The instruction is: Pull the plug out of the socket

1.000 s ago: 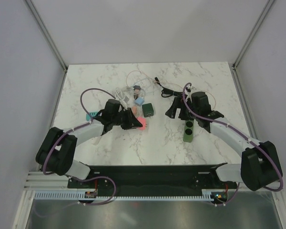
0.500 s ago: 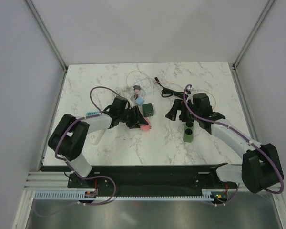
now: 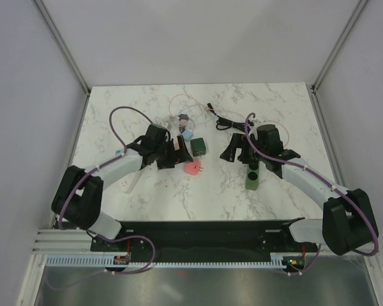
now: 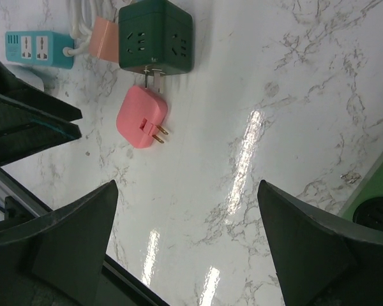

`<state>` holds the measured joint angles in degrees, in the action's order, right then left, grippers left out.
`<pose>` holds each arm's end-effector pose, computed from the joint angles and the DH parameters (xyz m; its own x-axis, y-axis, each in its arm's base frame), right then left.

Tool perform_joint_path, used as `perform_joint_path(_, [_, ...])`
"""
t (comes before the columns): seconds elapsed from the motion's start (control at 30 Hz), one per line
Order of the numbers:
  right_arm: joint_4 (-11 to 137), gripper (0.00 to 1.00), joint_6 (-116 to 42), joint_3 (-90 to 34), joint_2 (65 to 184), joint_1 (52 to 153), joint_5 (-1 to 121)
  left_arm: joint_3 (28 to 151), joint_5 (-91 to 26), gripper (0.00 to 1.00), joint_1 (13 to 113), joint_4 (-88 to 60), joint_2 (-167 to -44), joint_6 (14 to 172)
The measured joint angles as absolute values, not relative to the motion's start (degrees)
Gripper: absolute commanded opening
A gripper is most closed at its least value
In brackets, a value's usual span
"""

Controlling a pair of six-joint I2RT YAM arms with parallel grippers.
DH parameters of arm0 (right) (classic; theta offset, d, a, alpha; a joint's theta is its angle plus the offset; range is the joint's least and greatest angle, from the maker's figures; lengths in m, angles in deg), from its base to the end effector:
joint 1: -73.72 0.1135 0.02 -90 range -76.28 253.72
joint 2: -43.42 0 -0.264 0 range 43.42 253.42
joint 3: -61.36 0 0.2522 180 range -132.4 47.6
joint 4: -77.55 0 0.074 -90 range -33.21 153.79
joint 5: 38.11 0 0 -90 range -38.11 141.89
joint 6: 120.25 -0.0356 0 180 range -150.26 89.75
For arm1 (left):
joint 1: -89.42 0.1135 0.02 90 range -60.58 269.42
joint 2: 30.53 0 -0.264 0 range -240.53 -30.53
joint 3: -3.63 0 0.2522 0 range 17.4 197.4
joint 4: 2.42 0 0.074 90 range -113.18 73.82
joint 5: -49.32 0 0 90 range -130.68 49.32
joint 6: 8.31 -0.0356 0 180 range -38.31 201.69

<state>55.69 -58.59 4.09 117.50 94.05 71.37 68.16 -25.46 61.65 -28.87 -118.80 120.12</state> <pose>0.2519 0.1060 0.2272 -0.7871 0.1856 -0.5883 -0.2250 0.8015 0.5540 0.2719 -0.1538 0.1926 -0.9043 -0.2016 -0.3762 0.0462 0.8299 -0.5559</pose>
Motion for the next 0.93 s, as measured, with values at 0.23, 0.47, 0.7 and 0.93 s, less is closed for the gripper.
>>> perform_joint_path(0.23, [56.76,0.98,-60.3,4.42,118.27,94.05,71.46,68.44,-32.89,1.0,61.65,-35.76,-104.77,116.52])
perform_joint_path(0.47, [57.03,0.98,-63.49,8.55,119.16,94.62,67.83,63.59,-32.21,1.0,61.5,-36.08,-96.48,116.6])
perform_joint_path(0.7, [56.7,0.98,-67.23,11.13,114.86,99.91,61.63,51.33,-27.9,1.0,61.15,-35.67,-88.74,119.14])
perform_joint_path(0.93, [62.73,0.98,-72.49,21.69,109.48,103.01,61.12,40.2,-21.46,1.0,61.15,-30.64,-74.95,123.93])
